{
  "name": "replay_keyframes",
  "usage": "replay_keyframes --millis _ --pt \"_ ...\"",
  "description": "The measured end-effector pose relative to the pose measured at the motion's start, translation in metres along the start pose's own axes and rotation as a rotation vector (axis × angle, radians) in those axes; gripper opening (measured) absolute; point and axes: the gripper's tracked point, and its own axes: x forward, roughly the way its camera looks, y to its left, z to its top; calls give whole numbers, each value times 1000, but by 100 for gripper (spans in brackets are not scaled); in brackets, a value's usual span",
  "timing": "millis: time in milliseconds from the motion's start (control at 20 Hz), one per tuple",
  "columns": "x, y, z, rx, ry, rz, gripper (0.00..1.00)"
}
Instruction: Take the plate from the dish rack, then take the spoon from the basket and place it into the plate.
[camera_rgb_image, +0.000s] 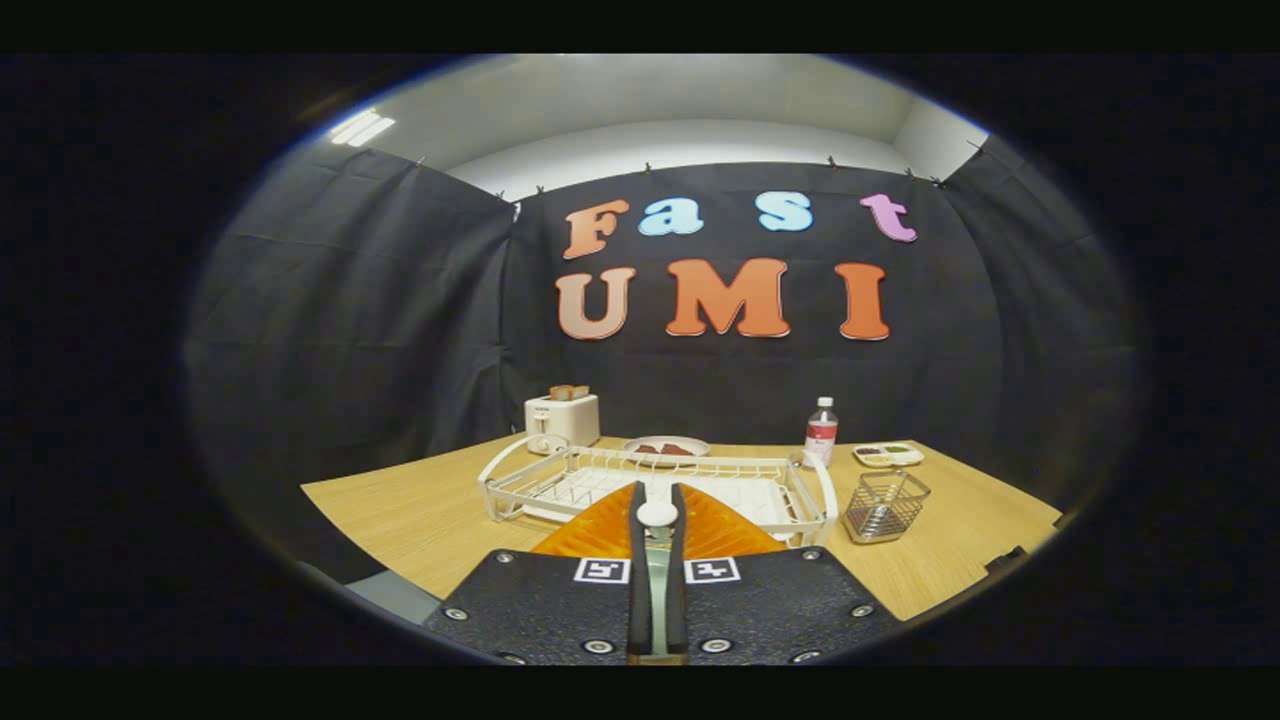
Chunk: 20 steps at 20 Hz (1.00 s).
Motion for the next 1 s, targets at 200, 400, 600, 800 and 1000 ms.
replay_keyframes --millis 200,400,600,800,1000 --pt "7 7 -24 13 31 23 5" --pt "13 10 -48 30 74 39 6" --pt "18 14 -53 25 87 52 5" --pt "20 15 -63 33 137 58 11" --pt "24 -2 -86 50 223 1 44"
